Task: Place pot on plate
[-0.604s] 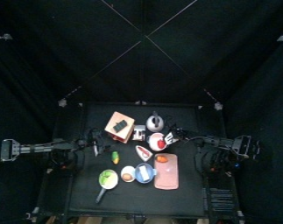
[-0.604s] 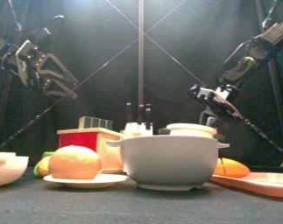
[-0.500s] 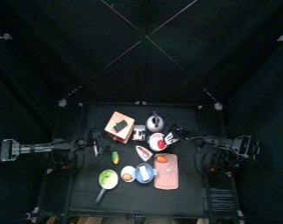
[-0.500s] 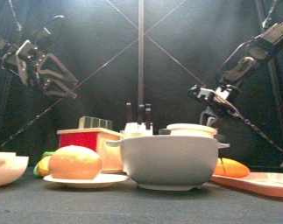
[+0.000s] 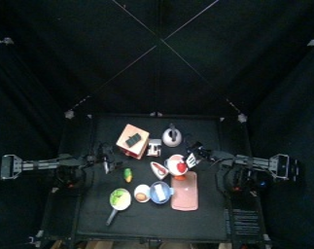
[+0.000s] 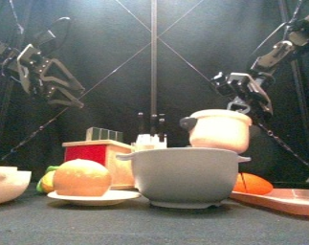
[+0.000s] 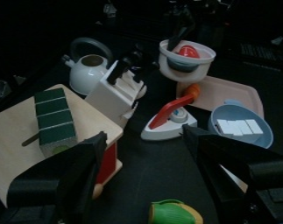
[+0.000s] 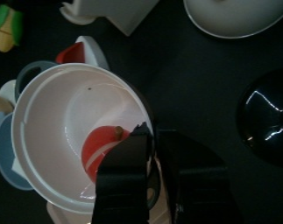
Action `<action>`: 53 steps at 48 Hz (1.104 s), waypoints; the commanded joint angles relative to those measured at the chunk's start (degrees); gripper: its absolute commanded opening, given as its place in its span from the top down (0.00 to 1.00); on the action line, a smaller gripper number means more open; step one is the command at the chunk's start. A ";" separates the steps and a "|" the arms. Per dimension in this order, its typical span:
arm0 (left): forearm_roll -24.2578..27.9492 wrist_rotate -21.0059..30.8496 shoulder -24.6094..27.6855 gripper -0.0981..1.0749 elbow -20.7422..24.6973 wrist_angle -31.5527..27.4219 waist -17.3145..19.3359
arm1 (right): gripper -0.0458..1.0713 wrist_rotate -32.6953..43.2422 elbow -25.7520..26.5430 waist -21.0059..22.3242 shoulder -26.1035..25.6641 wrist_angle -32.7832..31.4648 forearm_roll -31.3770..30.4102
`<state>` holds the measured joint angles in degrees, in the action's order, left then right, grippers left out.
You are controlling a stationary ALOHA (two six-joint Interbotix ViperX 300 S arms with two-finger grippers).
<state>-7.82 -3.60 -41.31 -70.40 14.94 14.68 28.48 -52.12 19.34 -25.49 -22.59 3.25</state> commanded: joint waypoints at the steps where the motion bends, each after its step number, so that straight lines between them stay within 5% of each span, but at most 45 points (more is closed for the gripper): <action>1: 0.09 0.09 0.09 0.05 0.62 0.18 0.18 | 0.58 -0.09 -0.62 -2.64 -3.34 0.09 0.62; 13: 0.00 0.18 0.09 0.05 0.62 0.18 0.18 | 0.57 -0.09 -5.10 -10.72 -6.15 0.09 6.33; 27: -0.09 0.18 0.09 0.05 0.62 0.18 0.18 | 0.57 -0.09 -7.47 -21.88 -3.69 2.55 9.05; 53: -0.09 0.09 0.09 0.05 0.53 0.26 0.18 | 0.56 -0.18 -7.65 -23.03 3.78 2.46 9.14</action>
<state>-7.91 -3.52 -41.31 -70.66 14.85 14.68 28.39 -60.21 -3.69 -21.18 -20.48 12.48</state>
